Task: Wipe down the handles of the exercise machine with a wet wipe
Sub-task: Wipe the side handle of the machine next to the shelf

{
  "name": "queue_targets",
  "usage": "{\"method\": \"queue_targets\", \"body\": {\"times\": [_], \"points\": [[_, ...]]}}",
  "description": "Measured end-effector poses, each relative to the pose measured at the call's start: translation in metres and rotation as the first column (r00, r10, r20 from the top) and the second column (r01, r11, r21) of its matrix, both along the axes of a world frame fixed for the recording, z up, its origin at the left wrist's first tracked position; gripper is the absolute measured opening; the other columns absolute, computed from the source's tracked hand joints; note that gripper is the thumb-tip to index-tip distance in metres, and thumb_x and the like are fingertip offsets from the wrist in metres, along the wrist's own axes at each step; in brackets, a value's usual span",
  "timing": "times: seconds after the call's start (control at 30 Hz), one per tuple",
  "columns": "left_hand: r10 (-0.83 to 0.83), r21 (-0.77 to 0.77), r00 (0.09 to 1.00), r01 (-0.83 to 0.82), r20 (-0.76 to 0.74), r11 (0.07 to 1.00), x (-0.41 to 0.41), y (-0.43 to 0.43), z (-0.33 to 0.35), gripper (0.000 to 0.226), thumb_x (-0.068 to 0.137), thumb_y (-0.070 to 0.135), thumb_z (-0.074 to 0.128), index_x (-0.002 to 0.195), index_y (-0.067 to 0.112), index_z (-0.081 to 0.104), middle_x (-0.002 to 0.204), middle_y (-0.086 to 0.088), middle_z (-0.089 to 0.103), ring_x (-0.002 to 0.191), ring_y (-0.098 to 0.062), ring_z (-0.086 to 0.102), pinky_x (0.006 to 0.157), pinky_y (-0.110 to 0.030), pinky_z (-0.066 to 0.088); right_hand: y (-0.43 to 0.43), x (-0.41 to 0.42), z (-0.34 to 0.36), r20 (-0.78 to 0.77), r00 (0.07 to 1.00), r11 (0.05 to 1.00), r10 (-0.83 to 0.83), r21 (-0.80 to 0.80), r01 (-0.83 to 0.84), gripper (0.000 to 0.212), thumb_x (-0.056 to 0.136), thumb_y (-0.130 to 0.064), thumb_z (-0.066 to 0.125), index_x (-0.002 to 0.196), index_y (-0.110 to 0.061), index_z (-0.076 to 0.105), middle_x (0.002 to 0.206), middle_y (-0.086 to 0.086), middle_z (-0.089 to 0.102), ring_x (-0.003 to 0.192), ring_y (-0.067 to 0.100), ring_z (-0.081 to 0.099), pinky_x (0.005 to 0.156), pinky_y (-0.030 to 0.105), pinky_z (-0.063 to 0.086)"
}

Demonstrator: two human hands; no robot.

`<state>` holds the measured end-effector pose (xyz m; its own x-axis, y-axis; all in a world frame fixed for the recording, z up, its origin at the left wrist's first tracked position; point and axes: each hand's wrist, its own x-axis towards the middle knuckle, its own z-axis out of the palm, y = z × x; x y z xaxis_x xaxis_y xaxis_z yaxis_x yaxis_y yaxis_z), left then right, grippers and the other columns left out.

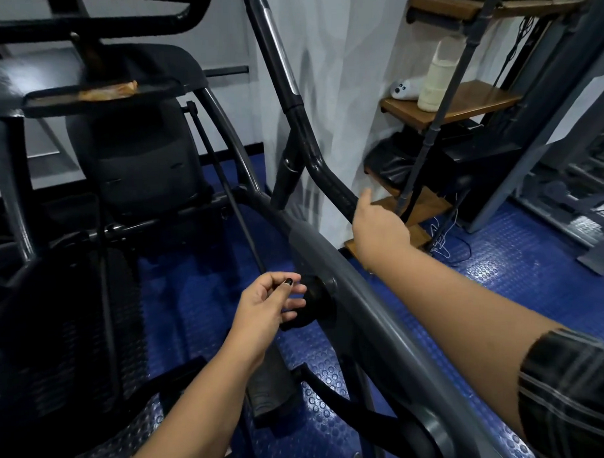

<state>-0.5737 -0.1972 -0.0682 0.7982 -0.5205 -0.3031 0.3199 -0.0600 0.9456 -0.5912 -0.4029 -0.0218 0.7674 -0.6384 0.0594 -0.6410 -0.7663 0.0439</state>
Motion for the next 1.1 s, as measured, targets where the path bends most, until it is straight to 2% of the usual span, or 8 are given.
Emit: {"method": "queue_targets", "body": {"times": [0.17, 0.23, 0.37, 0.53, 0.67, 0.8, 0.93, 1.1], "points": [[0.017, 0.014, 1.000, -0.017, -0.008, 1.000, 0.001, 0.008, -0.001, 0.017, 0.100, 0.011, 0.050, 0.106, 0.009, 0.065, 0.099, -0.009, 0.073, 0.078, -0.016, 0.065, 0.069, -0.025, 0.051, -0.020, 0.031, 0.016, 0.080, 0.991, 0.907, -0.103, 0.417, 0.061, 0.038, 0.092, -0.017, 0.057, 0.120, -0.001, 0.037, 0.106, 0.014, 0.059, 0.077, 0.024, 0.052, 0.059, 0.032, 0.038], [0.009, 0.022, 1.000, -0.009, -0.011, 1.000, -0.002, 0.010, -0.001, 0.018, 0.100, 0.011, 0.049, 0.108, 0.007, 0.065, 0.102, -0.012, 0.072, 0.077, -0.016, 0.065, 0.068, -0.026, 0.050, -0.029, 0.029, 0.025, 0.047, 0.997, 0.825, -0.067, 0.565, 0.029, 0.046, 0.090, -0.033, 0.066, 0.119, -0.004, 0.046, 0.095, 0.006, 0.057, 0.071, 0.017, 0.051, 0.055, 0.028, 0.038], [-0.025, 0.045, 1.000, 0.025, 0.004, 0.999, -0.007, 0.013, -0.001, 0.018, 0.101, 0.012, 0.049, 0.108, 0.009, 0.065, 0.104, -0.012, 0.072, 0.077, -0.015, 0.067, 0.068, -0.027, 0.051, -0.044, 0.016, 0.026, 0.019, 0.991, 0.501, -0.130, 0.864, 0.049, 0.096, 0.066, -0.078, 0.063, 0.134, -0.012, 0.047, 0.129, 0.007, 0.055, 0.109, 0.027, 0.057, 0.097, 0.043, 0.047], [-0.028, 0.057, 1.000, 0.028, 0.009, 0.998, -0.015, 0.012, -0.001, 0.019, 0.101, 0.013, 0.048, 0.108, 0.010, 0.066, 0.102, -0.009, 0.073, 0.076, -0.013, 0.067, 0.068, -0.025, 0.052, -0.052, -0.011, 0.011, 0.011, 0.962, 0.321, -0.271, 0.944, 0.079, 0.102, 0.064, -0.087, 0.056, 0.128, -0.008, 0.052, 0.122, 0.018, 0.064, 0.105, 0.036, 0.066, 0.093, 0.051, 0.052], [-0.052, 0.065, 0.999, 0.051, 0.012, 0.997, -0.023, 0.005, 0.000, 0.019, 0.101, 0.014, 0.048, 0.107, 0.011, 0.066, 0.100, -0.008, 0.073, 0.079, -0.017, 0.066, 0.071, -0.028, 0.051, -0.048, -0.040, 0.010, 0.043, 0.953, 0.374, -0.300, 0.924, 0.076, 0.090, 0.086, -0.075, 0.040, 0.138, -0.001, 0.045, 0.129, 0.022, 0.058, 0.113, 0.036, 0.059, 0.097, 0.047, 0.048], [-0.081, 0.056, 0.997, 0.080, 0.008, 0.995, -0.028, -0.004, 0.001, 0.019, 0.101, 0.014, 0.048, 0.107, 0.010, 0.066, 0.097, -0.007, 0.073, 0.078, -0.016, 0.066, 0.069, -0.026, 0.051, -0.033, -0.069, 0.013, 0.088, 0.953, 0.587, -0.289, 0.803, 0.103, 0.065, 0.104, -0.046, 0.028, 0.139, 0.007, 0.041, 0.142, 0.025, 0.046, 0.131, 0.037, 0.044, 0.111, 0.041, 0.032], [-0.089, 0.054, 0.996, 0.088, 0.007, 0.995, -0.027, -0.010, 0.000, 0.019, 0.101, 0.015, 0.049, 0.105, 0.012, 0.067, 0.096, -0.006, 0.075, 0.075, -0.014, 0.066, 0.063, -0.022, 0.049, -0.016, -0.092, 0.011, -0.017, 0.974, 0.824, -0.225, 0.530, 0.200, 0.048, 0.106, -0.017, 0.027, 0.145, 0.009, 0.022, 0.136, 0.027, 0.047, 0.121, 0.036, 0.050, 0.091, 0.038, 0.041], [-0.085, 0.065, 0.996, 0.084, 0.009, 0.994, -0.021, -0.010, -0.004, 0.019, 0.101, 0.015, 0.050, 0.105, 0.013, 0.068, 0.097, -0.007, 0.075, 0.074, -0.014, 0.065, 0.063, -0.022, 0.048, 0.015, -0.119, -0.006, 0.202, 0.967, 0.956, -0.153, 0.278, 0.093, 0.034, 0.103, -0.040, 0.033, 0.104, -0.008, 0.044, 0.087, 0.006, 0.050, 0.087, 0.033, 0.059, 0.065, 0.035, 0.036]]}}
